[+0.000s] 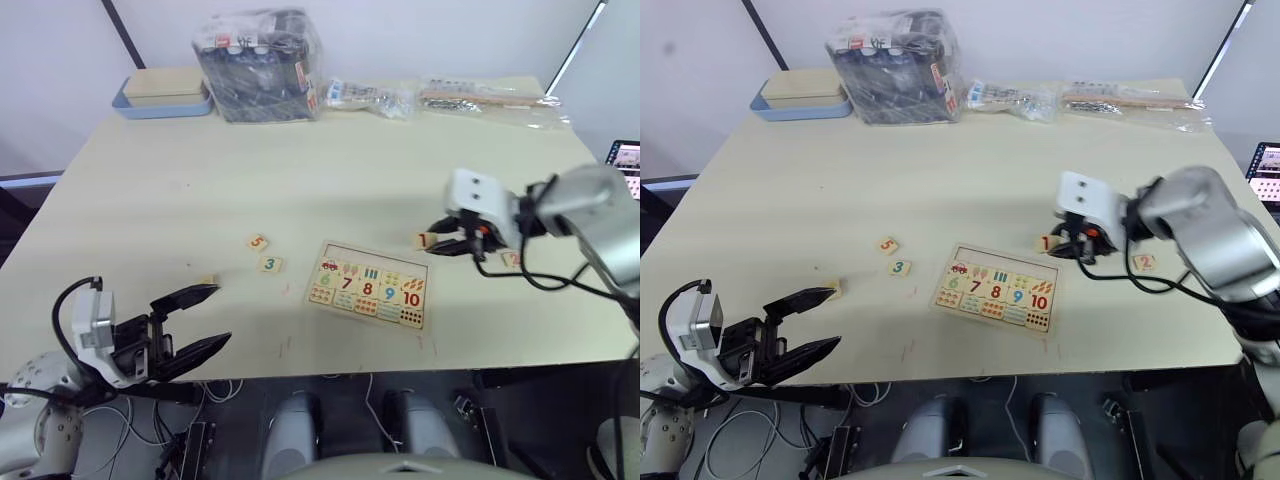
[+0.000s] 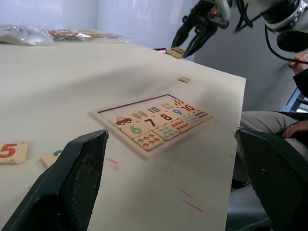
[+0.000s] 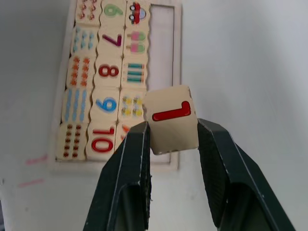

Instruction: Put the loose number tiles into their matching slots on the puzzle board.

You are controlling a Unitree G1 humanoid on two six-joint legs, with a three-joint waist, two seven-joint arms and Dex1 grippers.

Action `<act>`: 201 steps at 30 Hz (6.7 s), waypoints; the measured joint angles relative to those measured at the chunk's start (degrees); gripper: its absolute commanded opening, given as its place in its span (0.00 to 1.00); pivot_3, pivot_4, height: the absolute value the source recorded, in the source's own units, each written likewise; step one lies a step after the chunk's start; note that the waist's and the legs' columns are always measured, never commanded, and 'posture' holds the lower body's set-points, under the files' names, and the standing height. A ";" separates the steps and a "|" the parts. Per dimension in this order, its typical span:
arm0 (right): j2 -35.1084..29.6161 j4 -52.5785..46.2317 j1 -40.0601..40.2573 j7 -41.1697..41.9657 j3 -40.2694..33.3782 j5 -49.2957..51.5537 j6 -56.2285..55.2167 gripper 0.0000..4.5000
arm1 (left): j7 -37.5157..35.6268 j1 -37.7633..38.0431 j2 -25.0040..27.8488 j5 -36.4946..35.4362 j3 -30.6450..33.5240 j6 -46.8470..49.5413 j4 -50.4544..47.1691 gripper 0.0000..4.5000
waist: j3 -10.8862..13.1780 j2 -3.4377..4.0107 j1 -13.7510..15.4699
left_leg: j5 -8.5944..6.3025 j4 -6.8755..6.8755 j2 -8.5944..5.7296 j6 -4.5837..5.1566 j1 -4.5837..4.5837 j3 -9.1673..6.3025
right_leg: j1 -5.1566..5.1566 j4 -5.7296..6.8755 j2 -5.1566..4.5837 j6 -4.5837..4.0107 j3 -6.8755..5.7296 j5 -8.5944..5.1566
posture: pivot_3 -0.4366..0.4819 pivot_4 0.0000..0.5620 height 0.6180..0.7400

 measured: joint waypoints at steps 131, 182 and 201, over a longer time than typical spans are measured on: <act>39.39 28.29 -10.59 -28.83 10.37 0.01 15.35 0.98 | 3.36 6.42 -3.29 1.92 5.81 -6.57 5.68 1.00 | -0.15 -0.20 -1.76 | 0.10 0.23 0.07 0.12 -0.77 0.06 | -0.36 0.07 0.09 0.06 -0.51 0.19 | 0.48 0.27 1.00; 34.89 23.73 2.91 -27.88 4.34 -1.35 -0.08 0.01 | 13.47 5.64 -2.86 1.21 4.62 2.95 -7.81 1.00 | -0.19 -0.25 -1.68 | 0.18 0.23 0.10 0.04 -0.72 -0.03 | -0.25 0.10 0.16 -0.11 -0.55 0.09 | 0.48 0.27 1.00; 32.77 15.18 6.59 -26.96 -0.47 1.89 1.41 0.01 | 11.49 5.74 -2.87 1.26 5.06 1.04 -4.65 1.00 | -0.20 -0.28 -1.32 | 0.18 0.23 0.09 0.04 -0.74 -0.05 | -0.23 0.08 0.15 -0.10 -0.56 0.10 | 0.48 0.27 1.00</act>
